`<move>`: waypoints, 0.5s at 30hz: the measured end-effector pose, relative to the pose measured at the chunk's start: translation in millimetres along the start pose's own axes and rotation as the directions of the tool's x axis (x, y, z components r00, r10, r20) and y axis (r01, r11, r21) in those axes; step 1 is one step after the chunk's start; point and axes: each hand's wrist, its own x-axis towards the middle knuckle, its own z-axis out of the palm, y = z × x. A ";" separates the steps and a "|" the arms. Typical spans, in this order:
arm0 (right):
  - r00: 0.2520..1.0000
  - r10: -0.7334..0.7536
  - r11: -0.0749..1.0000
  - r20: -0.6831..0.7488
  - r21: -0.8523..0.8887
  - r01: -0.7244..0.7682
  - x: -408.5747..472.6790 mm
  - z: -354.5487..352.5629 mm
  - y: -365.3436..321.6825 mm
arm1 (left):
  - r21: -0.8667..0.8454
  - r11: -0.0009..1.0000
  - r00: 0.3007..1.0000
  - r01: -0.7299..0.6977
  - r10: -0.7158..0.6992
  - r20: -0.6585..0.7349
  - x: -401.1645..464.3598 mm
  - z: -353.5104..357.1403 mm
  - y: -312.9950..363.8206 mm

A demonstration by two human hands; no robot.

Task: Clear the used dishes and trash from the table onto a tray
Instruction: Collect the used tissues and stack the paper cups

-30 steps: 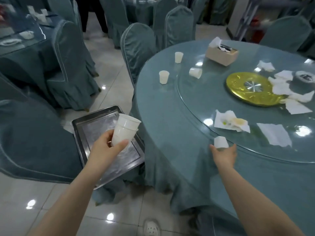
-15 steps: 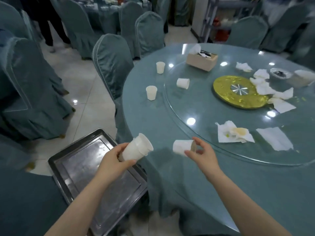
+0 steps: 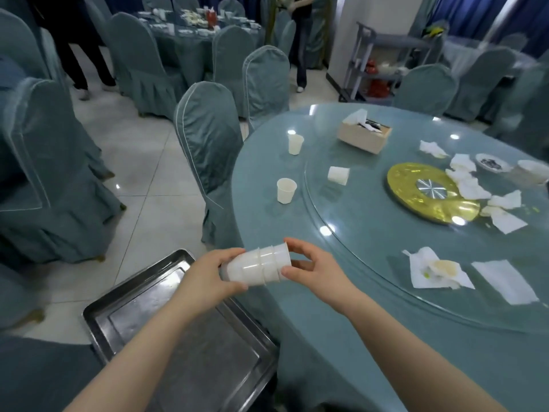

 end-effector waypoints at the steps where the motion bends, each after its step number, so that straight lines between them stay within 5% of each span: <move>1: 1.000 0.006 1.000 0.025 -0.007 -0.006 7.4 1.7 -2.6 | -0.003 1.000 1.000 0.009 -0.009 -0.014 3.8 -4.8 -3.3; 6: 0.993 0.023 0.999 0.113 -0.043 -0.018 53.4 3.2 -2.4 | -0.012 0.999 0.999 0.043 -0.044 -0.013 25.7 -17.4 -17.5; 15: 0.977 0.177 0.941 -0.121 -0.271 -0.204 172.2 -46.3 47.7 | -0.020 0.988 0.963 0.155 -0.155 -0.219 94.1 -35.5 -25.3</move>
